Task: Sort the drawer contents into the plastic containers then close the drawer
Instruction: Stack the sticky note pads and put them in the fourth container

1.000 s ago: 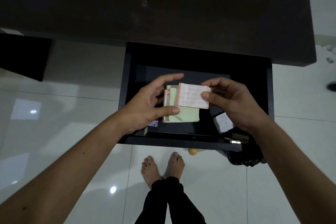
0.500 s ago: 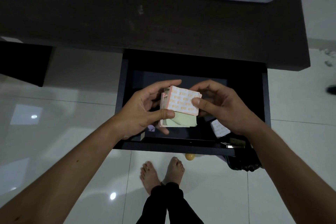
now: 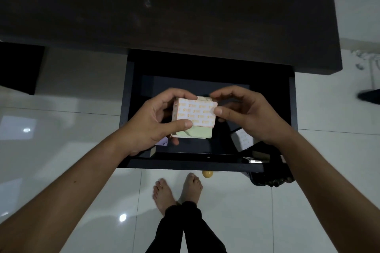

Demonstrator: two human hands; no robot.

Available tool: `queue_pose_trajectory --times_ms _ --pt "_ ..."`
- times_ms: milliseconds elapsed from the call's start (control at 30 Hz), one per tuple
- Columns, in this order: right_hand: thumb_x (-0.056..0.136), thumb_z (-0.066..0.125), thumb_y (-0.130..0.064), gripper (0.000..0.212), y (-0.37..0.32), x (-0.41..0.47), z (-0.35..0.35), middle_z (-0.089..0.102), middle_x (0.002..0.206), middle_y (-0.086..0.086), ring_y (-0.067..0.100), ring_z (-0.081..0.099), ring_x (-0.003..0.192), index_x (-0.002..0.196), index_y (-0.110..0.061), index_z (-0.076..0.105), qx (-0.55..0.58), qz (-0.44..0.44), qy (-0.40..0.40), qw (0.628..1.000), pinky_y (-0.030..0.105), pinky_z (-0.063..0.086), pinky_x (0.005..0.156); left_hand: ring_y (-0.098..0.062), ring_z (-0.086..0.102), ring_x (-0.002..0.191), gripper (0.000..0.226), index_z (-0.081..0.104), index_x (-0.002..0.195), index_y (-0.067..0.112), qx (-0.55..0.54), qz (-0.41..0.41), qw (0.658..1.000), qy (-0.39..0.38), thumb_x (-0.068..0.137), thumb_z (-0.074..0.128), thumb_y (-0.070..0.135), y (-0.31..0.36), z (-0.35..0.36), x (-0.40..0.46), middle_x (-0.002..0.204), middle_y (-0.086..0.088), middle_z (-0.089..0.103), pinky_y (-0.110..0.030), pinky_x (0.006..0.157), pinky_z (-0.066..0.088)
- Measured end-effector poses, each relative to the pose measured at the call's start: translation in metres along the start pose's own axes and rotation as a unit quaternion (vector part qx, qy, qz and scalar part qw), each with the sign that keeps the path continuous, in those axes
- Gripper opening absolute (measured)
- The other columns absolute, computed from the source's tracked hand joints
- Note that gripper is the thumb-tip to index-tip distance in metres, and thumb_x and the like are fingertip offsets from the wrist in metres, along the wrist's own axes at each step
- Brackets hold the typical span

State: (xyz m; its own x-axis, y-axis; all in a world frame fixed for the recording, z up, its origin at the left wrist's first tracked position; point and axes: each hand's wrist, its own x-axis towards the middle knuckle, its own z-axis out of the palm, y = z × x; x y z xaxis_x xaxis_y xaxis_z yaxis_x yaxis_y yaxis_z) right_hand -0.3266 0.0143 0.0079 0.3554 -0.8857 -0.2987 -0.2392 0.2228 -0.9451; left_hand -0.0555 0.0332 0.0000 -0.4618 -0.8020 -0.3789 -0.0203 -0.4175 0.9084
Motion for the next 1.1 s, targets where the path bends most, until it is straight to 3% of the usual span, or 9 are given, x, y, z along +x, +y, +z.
queue_pose_trajectory --times_ms 67,133,200,300,733,933,1033,1100 --pt "0.088 0.078 -0.013 0.027 0.005 -0.004 -0.021 0.075 0.11 0.002 0.023 0.074 0.1 0.115 -0.015 0.073 -0.079 0.018 0.002 0.997 0.04 0.06 0.095 -0.022 0.071 0.117 0.049 0.063 0.129 0.028 0.004 -0.003 1.0 0.008 0.085 0.077 0.011 0.0 0.0 0.0 0.125 0.009 0.07 -0.051 0.068 0.067" --pt "0.086 0.082 -0.014 0.024 0.009 -0.008 -0.042 0.075 0.103 -0.01 0.006 0.072 0.099 0.108 -0.022 0.076 -0.232 0.045 -0.043 0.971 0.036 0.058 0.097 -0.021 0.071 0.117 0.05 0.064 0.128 0.029 0.002 -0.005 1.0 0.013 0.083 0.077 0.012 0.0 0.0 0.001 0.126 0.01 0.07 -0.048 0.067 0.067" --pt "0.083 0.086 -0.016 0.027 0.012 -0.007 -0.05 0.072 0.106 -0.014 0.003 0.069 0.1 0.106 -0.026 0.078 -0.351 0.061 -0.101 0.929 0.036 0.056 0.097 -0.021 0.072 0.115 0.05 0.064 0.128 0.03 -0.003 -0.007 1.0 0.018 0.082 0.077 0.014 -0.001 0.0 0.001 0.126 0.009 0.071 -0.048 0.067 0.066" --pt "0.081 0.087 -0.02 0.034 0.012 -0.003 -0.047 0.069 0.112 -0.013 0.008 0.065 0.106 0.112 -0.028 0.077 -0.415 0.088 -0.147 0.893 0.035 0.053 0.1 -0.02 0.073 0.11 0.051 0.065 0.128 0.029 -0.015 -0.008 1.0 0.022 0.081 0.077 0.012 -0.003 0.0 0.002 0.125 0.005 0.072 -0.043 0.066 0.064" --pt "0.079 0.088 -0.026 0.036 0.016 0.0 -0.047 0.07 0.112 -0.016 0.004 0.063 0.104 0.113 -0.034 0.077 -0.43 0.145 -0.196 0.87 0.027 0.052 0.096 -0.02 0.072 0.116 0.052 0.066 0.126 0.033 0.0 -0.011 1.0 0.006 0.079 0.076 0.012 -0.005 0.001 0.003 0.129 0.008 0.071 -0.04 0.067 0.067" --pt "0.081 0.085 -0.024 0.028 0.015 -0.006 -0.048 0.064 0.109 -0.017 0.005 0.062 0.103 0.099 -0.042 0.076 -0.428 0.117 -0.208 0.871 0.032 0.051 0.098 -0.019 0.073 0.113 0.052 0.065 0.127 0.03 -0.005 -0.013 1.0 0.001 0.08 0.077 0.012 -0.005 0.001 0.003 0.126 0.008 0.071 -0.037 0.065 0.065" --pt "0.089 0.08 -0.021 0.026 0.011 -0.012 -0.048 0.069 0.103 -0.022 -0.002 0.066 0.1 0.098 -0.044 0.071 -0.393 0.089 -0.195 0.894 0.028 0.053 0.094 -0.02 0.073 0.113 0.051 0.066 0.127 0.031 -0.009 -0.014 1.0 0.0 0.081 0.077 0.01 -0.005 0.001 0.004 0.126 0.009 0.071 -0.038 0.066 0.066" --pt "0.093 0.076 -0.018 0.02 0.001 -0.016 -0.048 0.073 0.103 -0.019 0.0 0.068 0.102 0.101 -0.035 0.071 -0.348 0.05 -0.164 0.922 0.027 0.055 0.092 -0.02 0.073 0.112 0.05 0.066 0.126 0.032 -0.01 -0.012 1.0 0.001 0.084 0.077 0.008 -0.006 0.001 0.004 0.125 0.009 0.071 -0.036 0.064 0.065"
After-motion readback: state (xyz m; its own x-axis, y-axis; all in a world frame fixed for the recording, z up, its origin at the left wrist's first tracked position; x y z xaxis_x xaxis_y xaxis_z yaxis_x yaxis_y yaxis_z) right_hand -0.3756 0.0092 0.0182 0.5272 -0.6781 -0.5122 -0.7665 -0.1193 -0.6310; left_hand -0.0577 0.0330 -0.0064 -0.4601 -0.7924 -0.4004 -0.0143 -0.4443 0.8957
